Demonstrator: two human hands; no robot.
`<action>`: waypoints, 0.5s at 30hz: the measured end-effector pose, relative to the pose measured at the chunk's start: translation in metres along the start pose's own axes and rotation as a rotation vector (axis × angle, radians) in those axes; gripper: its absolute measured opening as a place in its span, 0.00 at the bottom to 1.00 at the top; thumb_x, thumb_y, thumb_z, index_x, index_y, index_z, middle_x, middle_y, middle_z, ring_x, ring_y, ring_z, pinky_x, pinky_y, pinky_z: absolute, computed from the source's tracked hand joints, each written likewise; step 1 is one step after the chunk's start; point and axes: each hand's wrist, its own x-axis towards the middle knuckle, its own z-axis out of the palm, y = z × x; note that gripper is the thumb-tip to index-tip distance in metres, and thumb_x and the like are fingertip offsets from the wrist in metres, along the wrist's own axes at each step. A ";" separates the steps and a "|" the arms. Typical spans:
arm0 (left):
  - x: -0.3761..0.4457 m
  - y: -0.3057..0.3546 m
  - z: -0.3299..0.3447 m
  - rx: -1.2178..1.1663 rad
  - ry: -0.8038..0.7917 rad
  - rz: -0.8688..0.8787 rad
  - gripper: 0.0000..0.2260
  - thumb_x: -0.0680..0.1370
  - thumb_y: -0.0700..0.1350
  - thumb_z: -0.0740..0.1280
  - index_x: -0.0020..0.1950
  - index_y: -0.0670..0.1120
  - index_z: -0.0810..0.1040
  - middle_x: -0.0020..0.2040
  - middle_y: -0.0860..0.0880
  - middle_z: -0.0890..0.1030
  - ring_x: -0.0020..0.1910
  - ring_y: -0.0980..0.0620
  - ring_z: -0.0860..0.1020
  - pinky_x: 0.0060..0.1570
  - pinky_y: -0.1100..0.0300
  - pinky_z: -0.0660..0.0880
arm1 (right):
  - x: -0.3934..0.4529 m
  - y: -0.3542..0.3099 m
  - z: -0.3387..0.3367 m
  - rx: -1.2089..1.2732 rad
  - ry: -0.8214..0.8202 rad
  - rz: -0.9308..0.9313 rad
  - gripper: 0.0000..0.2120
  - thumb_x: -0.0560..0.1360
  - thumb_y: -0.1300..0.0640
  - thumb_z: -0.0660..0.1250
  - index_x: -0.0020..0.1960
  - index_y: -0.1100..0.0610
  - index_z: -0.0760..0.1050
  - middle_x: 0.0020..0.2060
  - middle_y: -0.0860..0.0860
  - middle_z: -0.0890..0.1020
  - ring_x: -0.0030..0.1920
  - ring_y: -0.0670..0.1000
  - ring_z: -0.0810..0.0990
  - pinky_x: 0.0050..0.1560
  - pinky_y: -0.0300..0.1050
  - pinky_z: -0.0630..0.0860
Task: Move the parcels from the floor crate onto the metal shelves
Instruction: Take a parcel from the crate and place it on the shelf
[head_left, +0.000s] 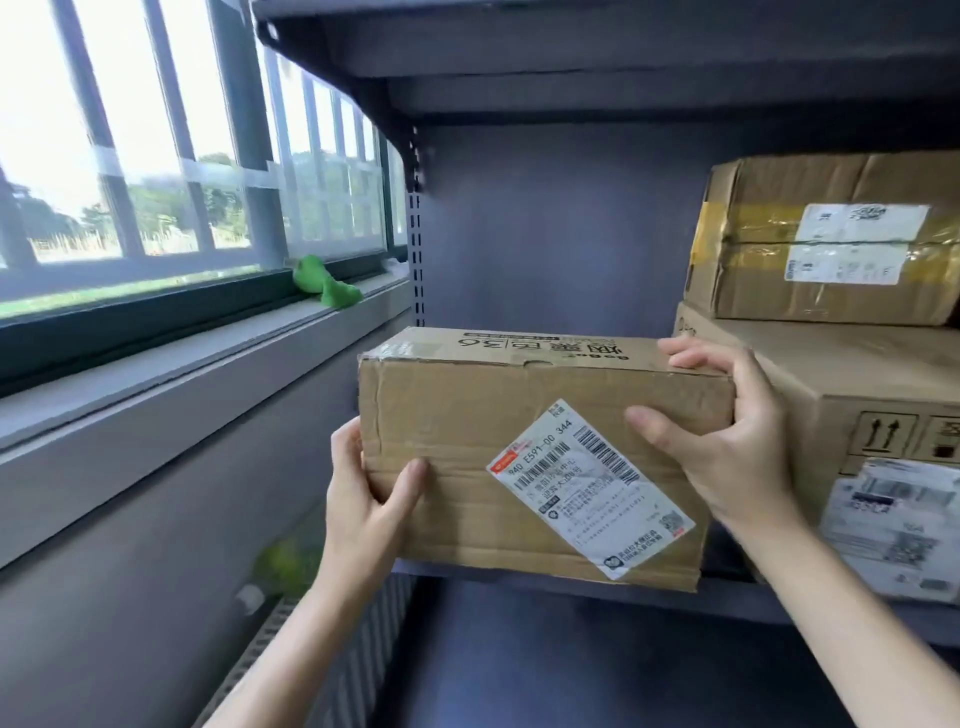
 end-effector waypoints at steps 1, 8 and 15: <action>-0.001 -0.007 0.002 -0.004 -0.001 0.003 0.19 0.65 0.59 0.64 0.53 0.65 0.65 0.49 0.65 0.76 0.48 0.69 0.74 0.45 0.75 0.68 | -0.002 0.005 0.002 0.004 -0.008 -0.002 0.18 0.60 0.49 0.74 0.46 0.46 0.70 0.53 0.44 0.78 0.63 0.54 0.74 0.66 0.54 0.68; 0.007 -0.028 0.006 -0.008 -0.024 0.044 0.18 0.66 0.60 0.64 0.52 0.72 0.64 0.47 0.73 0.76 0.47 0.70 0.75 0.42 0.77 0.69 | -0.004 0.025 0.005 0.002 -0.012 -0.004 0.21 0.61 0.59 0.75 0.47 0.47 0.69 0.52 0.48 0.78 0.61 0.50 0.75 0.64 0.45 0.68; 0.018 -0.024 0.005 -0.043 -0.096 0.040 0.18 0.64 0.60 0.65 0.52 0.70 0.65 0.49 0.67 0.78 0.47 0.67 0.77 0.44 0.74 0.71 | 0.000 0.031 0.006 0.007 -0.003 0.006 0.21 0.60 0.60 0.75 0.47 0.47 0.69 0.52 0.49 0.78 0.59 0.48 0.75 0.62 0.36 0.67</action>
